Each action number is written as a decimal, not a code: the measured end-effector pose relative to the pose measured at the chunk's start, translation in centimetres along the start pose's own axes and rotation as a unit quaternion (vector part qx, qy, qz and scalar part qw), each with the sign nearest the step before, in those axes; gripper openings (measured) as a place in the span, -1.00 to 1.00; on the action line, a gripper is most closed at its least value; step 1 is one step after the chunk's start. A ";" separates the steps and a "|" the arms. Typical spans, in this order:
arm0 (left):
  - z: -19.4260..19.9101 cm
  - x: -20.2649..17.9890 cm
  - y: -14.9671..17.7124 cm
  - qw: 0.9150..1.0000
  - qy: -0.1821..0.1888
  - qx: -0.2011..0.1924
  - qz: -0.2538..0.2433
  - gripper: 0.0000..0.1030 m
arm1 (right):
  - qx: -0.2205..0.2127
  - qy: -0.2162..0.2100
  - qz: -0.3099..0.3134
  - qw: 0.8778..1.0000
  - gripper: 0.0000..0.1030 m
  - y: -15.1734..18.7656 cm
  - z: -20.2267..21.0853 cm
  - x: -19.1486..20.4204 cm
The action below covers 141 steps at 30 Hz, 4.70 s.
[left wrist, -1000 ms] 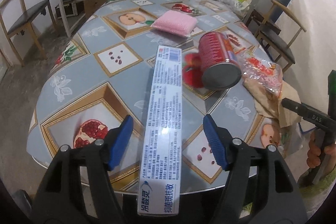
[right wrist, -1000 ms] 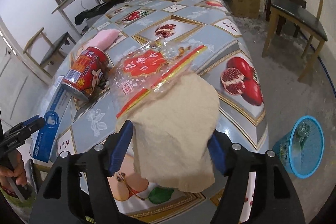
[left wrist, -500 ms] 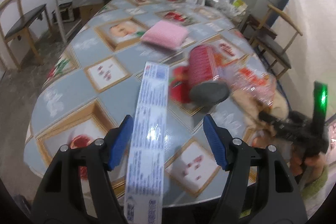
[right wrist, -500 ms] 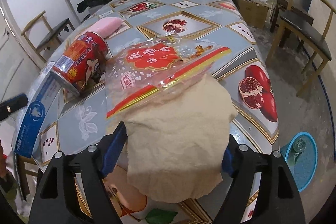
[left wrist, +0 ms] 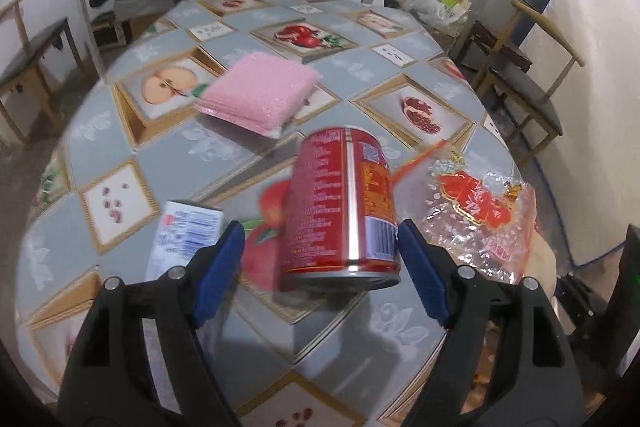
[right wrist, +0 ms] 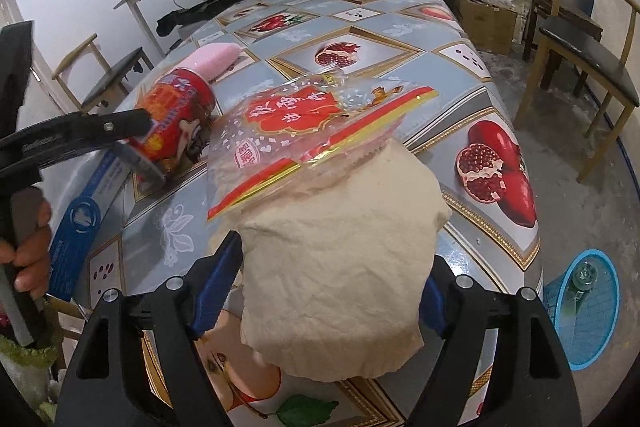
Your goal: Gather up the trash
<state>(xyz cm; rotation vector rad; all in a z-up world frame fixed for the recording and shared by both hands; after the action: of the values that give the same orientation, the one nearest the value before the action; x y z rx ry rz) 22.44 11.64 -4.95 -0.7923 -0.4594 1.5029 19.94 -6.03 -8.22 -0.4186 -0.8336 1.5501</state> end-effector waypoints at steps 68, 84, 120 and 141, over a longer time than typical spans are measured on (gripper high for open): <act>8.6 -1.2 3.7 0.993 0.045 -0.061 -0.089 0.21 | 0.076 -0.142 -0.350 0.923 0.07 -7.5 -6.9 -12.4; 7.8 -0.6 4.9 0.994 0.077 -0.051 -0.058 0.21 | 0.066 -0.159 -0.332 0.927 -0.68 -8.2 -7.4 -10.4; 6.6 -0.9 4.4 0.996 0.068 -0.056 -0.035 0.23 | 0.062 -0.257 -0.379 0.887 -0.89 -8.7 -7.2 -8.9; 7.5 -1.0 4.2 0.994 0.071 -0.080 -0.025 0.20 | 0.013 -0.272 -0.367 0.889 -0.90 -10.0 -2.8 -9.8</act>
<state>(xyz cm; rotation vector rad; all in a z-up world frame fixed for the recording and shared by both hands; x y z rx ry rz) 14.10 11.54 -2.59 -1.0001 -0.4936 1.3636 30.53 -15.00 -4.99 0.3615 -1.2210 0.9489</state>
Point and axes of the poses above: each gripper's, at about its wrist camera, not at the fingertips, and z roughly against the way its jaws point, x to its left, y to its underside, the point moved 2 cm from there along -z, roughly the way its jaws point, and after that the axes turned 11 degrees about -x, right-handed, at the moved point
